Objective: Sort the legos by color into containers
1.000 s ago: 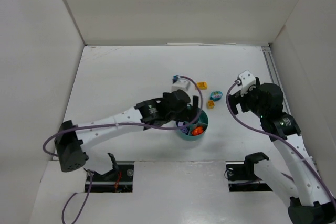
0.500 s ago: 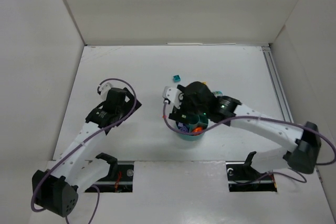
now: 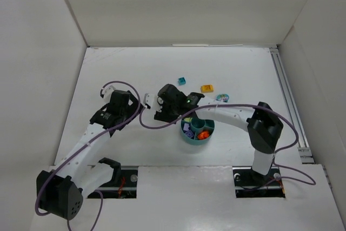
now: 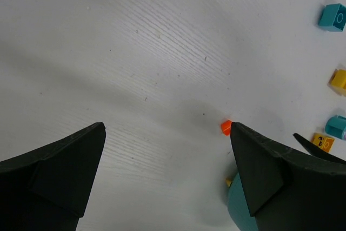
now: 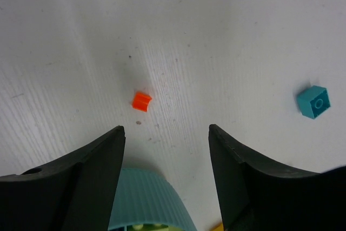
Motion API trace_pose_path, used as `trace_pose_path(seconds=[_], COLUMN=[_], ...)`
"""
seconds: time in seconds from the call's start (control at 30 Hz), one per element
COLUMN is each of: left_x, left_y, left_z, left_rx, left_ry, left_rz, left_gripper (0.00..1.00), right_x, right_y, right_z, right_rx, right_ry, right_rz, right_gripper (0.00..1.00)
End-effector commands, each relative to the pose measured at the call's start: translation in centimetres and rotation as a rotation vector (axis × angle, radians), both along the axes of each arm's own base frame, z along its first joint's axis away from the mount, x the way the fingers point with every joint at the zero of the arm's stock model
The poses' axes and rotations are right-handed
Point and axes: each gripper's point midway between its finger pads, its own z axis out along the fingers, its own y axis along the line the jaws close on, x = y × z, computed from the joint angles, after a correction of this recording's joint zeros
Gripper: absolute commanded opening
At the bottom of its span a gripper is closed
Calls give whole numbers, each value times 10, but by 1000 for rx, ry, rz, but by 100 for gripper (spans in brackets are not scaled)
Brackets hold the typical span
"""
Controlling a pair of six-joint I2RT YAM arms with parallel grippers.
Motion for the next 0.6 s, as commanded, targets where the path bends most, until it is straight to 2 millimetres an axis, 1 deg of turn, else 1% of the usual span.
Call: trace_pose_path(seconds=[0.0,0.03,0.07,0.1,0.13,0.17,0.2,0.23,0.3,0.37,0.4,0.43,0.47,0.5,0.57], left_x=[6,5,7,5,5,5,3,3,4,3,5,3,3,2,3], left_y=[-2,-2,-4,-4,-4,-4,0,-1,-4,-5,-6,-5,-5,-2,0], left_z=[2,2,3,0,0,0,-5,-5,-4,-4,-2,-6,-6,-7,-5], left_rx=[-1,6,-5,3,4,4,14,8,-3,-4,-6,-4,-4,-1,-6], left_ry=[-29,-29,-37,-28,-28,-28,-18,-16,-23,-21,-29,-21,-21,-12,-23], left_rz=[-24,-32,-39,-46,-46,-46,-43,-49,-56,-69,-69,-69,-69,-60,-37], left_gripper=[100,100,100,100,100,100,100,100,100,100,100,100,100,100,100], right_x=[1,2,2,1,4,4,5,4,7,6,6,4,6,6,2], right_y=[9,11,11,11,12,12,13,13,18,17,17,15,14,14,9], right_z=[-1,-8,-8,-17,-19,-24,-30,-35,-36,-46,-46,-52,-51,-57,-62], right_rx=[-34,-45,-46,-57,-65,-69,-79,-83,-79,-94,-94,-106,-110,-121,-134], right_ry=[-25,-18,-18,-1,-6,4,10,21,19,37,37,51,44,50,64], right_rz=[15,15,15,6,-1,-9,-9,-18,-19,-28,-28,-36,-43,-43,-50], right_gripper=[67,67,67,65,65,65,65,64,64,64,64,64,64,62,62])
